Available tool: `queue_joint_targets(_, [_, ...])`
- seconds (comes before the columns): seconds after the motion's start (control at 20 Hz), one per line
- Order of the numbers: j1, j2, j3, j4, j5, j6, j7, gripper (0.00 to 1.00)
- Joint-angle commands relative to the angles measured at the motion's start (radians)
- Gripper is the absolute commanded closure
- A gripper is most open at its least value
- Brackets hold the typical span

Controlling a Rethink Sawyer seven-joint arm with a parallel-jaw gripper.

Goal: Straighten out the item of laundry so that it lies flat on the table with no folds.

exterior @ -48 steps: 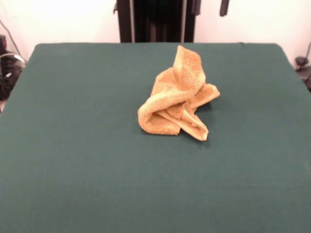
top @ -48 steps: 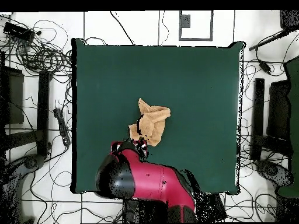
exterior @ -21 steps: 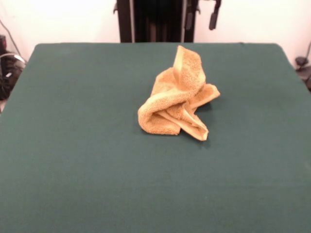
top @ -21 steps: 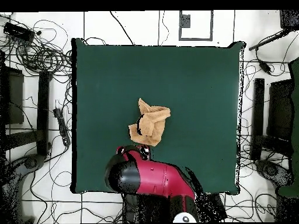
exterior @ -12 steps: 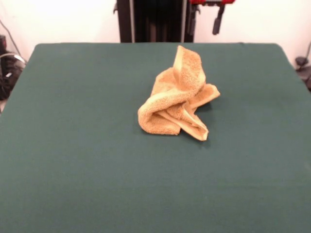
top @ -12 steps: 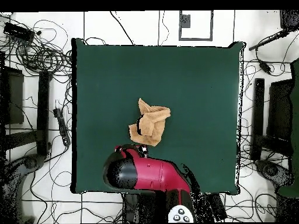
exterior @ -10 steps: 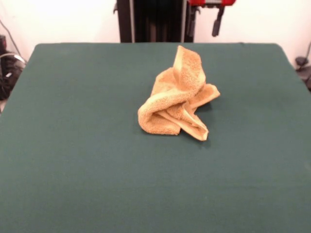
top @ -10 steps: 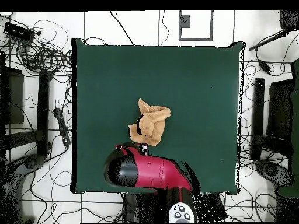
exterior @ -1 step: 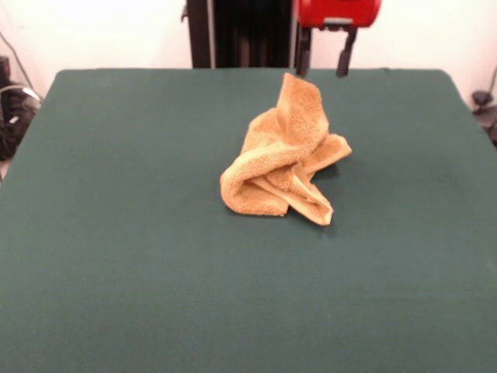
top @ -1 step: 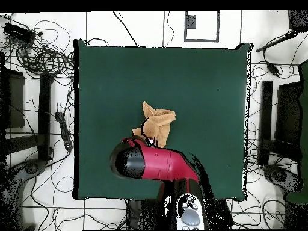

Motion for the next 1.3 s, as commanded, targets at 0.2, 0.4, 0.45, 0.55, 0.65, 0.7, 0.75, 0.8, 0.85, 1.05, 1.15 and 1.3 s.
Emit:
queue_joint_targets(0.2, [0.073,0.099,0.070,-0.221,0.075,0.154,0.196,0.00])
queue_joint_targets(0.4, [0.081,0.114,0.066,-0.242,0.088,0.152,0.204,0.00])
queue_joint_targets(0.45, [0.084,0.115,0.064,-0.245,0.088,0.155,0.203,0.00])
queue_joint_targets(0.55, [0.093,0.116,0.058,-0.248,0.088,0.156,0.205,0.00])
queue_joint_targets(0.65, [0.096,0.113,0.054,-0.238,0.089,0.149,0.208,0.00])
queue_joint_targets(0.7, [0.092,0.111,0.056,-0.233,0.089,0.145,0.204,0.00])
queue_joint_targets(0.75, [0.089,0.109,0.058,-0.227,0.092,0.140,0.204,0.00])
queue_joint_targets(0.8, [0.086,0.109,0.059,-0.222,0.095,0.137,0.205,0.00])
queue_joint_targets(0.85, [0.083,0.109,0.061,-0.220,0.096,0.134,0.204,0.00])
queue_joint_targets(1.05, [0.078,0.110,0.065,-0.215,0.100,0.131,0.200,0.00])
queue_joint_targets(1.15, [0.080,0.110,0.063,-0.218,0.101,0.138,0.196,0.00])
queue_joint_targets(1.3, [0.082,0.111,0.060,-0.217,0.103,0.138,0.197,0.00])
